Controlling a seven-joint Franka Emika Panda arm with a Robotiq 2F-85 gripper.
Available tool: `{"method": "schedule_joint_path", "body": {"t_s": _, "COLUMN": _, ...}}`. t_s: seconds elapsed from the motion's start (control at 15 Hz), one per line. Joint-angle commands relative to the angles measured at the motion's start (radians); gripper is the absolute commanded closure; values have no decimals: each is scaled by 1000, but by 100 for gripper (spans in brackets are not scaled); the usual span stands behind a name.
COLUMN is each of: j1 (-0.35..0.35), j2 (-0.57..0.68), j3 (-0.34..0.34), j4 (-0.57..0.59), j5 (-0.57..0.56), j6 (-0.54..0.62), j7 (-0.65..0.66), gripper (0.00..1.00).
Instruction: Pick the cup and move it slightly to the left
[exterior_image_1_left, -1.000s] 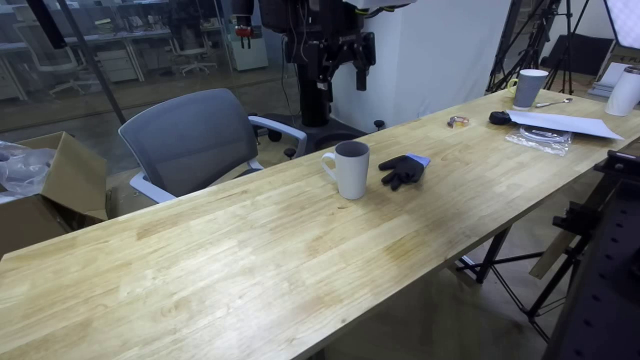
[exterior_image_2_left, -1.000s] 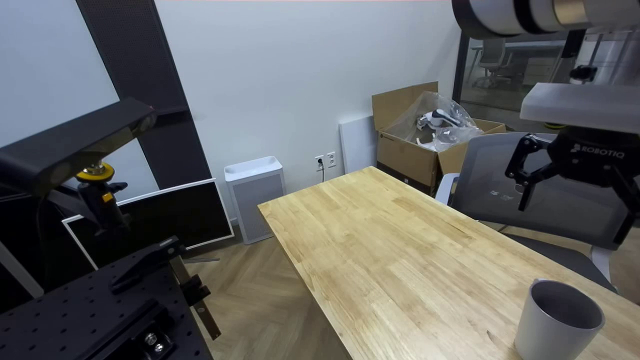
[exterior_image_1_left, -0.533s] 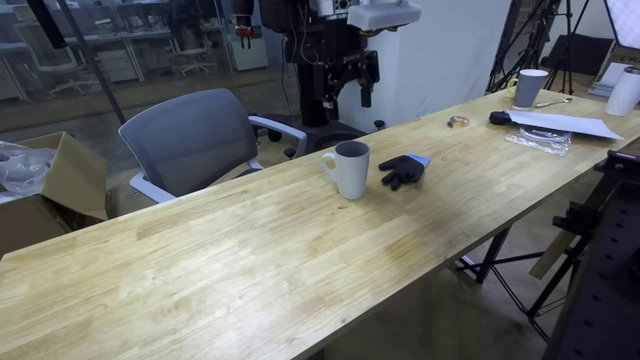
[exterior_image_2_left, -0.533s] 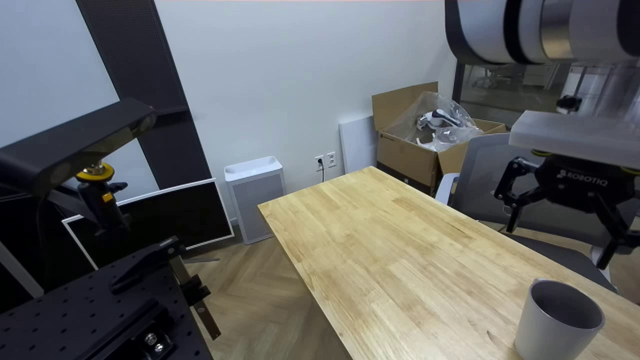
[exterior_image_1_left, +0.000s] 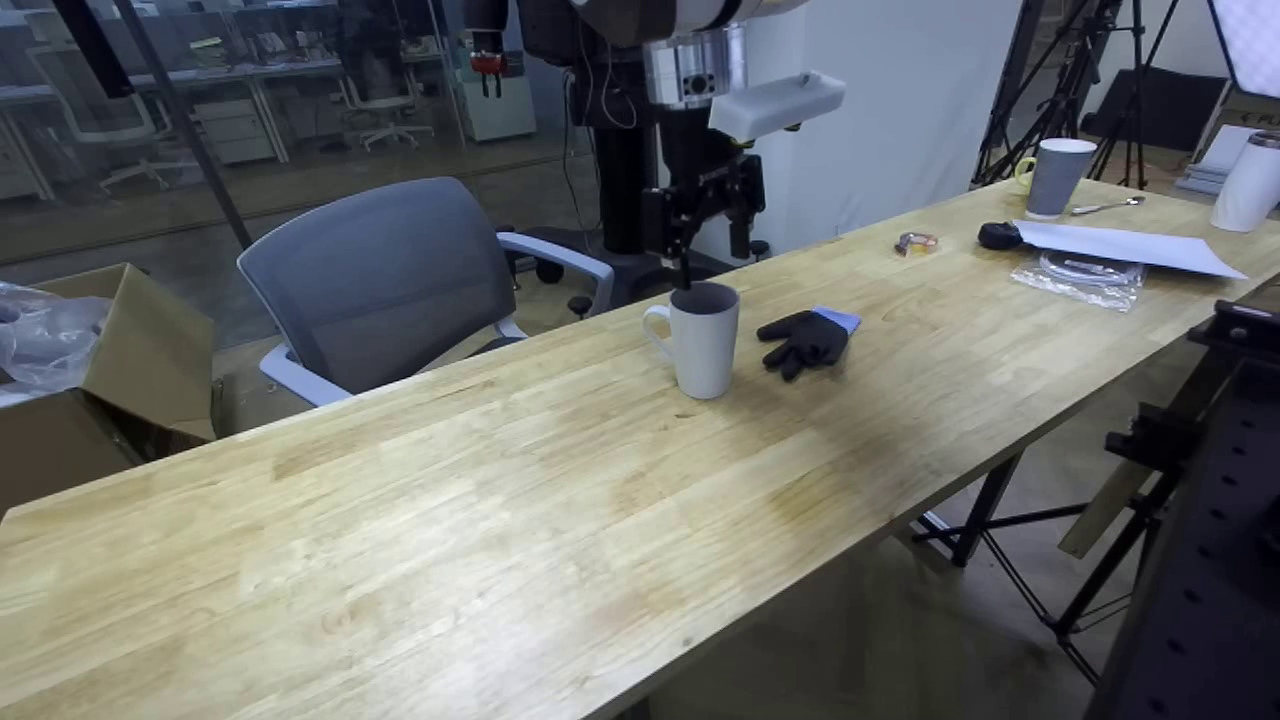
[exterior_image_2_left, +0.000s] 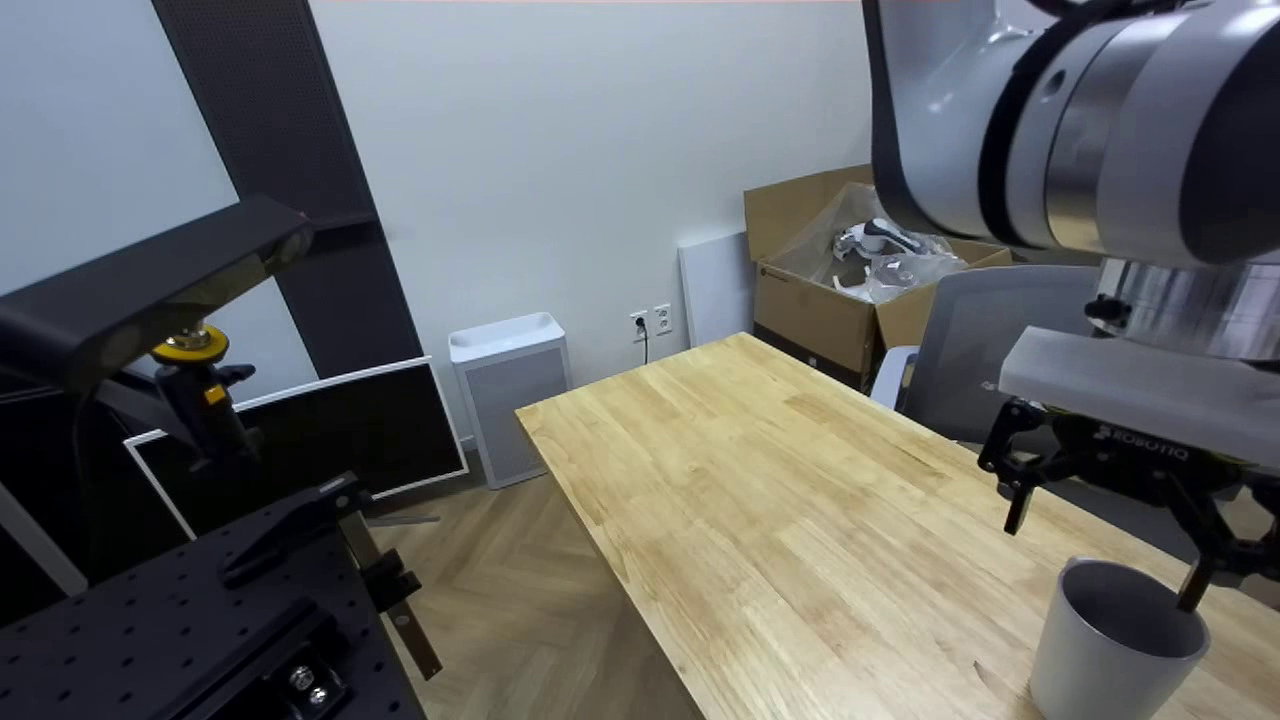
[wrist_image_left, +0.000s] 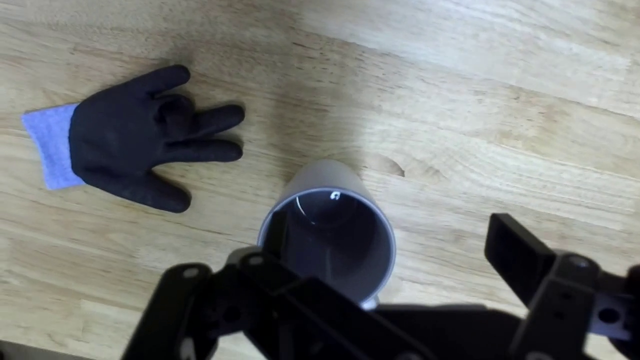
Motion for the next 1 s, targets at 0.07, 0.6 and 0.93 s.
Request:
{"method": "schedule_joint_path", "body": {"t_s": 0.07, "j1": -28, "j2": 36, "j3": 18, "j4": 28, "j5": -22, "j6": 84, "j7": 16, "gripper": 0}}
{"method": "schedule_joint_path", "body": {"t_s": 0.6, "j1": -33, "j2": 116, "j3": 47, "j4": 105, "j5": -21, "j6": 67, "j7": 22, "gripper": 0}}
{"method": "schedule_joint_path", "body": {"t_s": 0.93, "j1": -23, "j2": 172, "j3": 48, "j4": 166, "j5": -28, "j6": 61, "j7": 27, "gripper": 0}}
